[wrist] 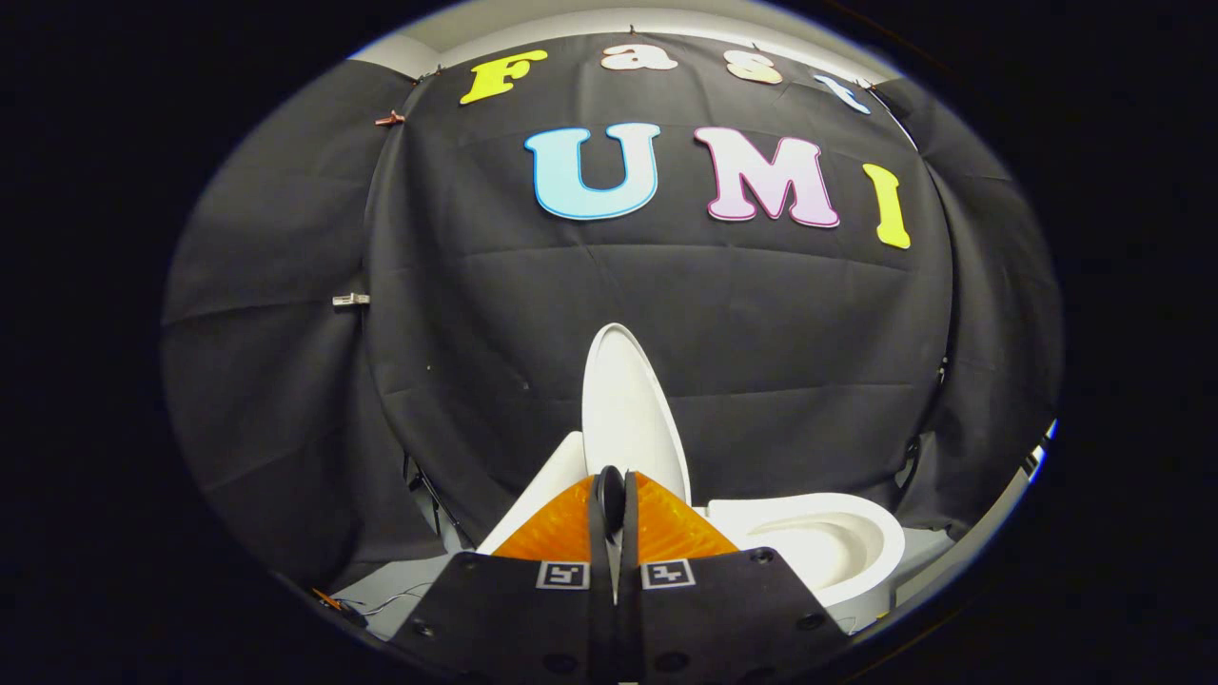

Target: Open the toilet lid.

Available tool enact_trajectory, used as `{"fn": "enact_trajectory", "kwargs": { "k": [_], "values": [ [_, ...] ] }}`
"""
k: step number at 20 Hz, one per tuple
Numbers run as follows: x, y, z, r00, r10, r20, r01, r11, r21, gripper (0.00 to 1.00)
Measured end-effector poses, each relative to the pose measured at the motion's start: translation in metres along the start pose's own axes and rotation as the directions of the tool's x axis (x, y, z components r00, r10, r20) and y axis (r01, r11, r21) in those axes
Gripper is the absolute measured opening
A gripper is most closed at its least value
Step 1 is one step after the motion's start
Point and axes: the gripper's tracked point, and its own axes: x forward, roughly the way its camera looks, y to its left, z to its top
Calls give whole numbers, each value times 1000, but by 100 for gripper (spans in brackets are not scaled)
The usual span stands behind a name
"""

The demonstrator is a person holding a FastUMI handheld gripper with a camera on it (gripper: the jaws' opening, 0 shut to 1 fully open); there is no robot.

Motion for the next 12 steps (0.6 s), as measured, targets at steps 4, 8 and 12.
{"fn": "enact_trajectory", "kwargs": {
  "k": [4, 8, 12],
  "values": [
    [-1, 9, -5, 998, 55, -13, -55, 998, 20, 14],
    [-7, 5, -15, 998, 65, -19, -64, 998, 15, 100],
    [-3, 4, -17, 997, 70, -25, -69, 997, 46, 99]
  ]
}}
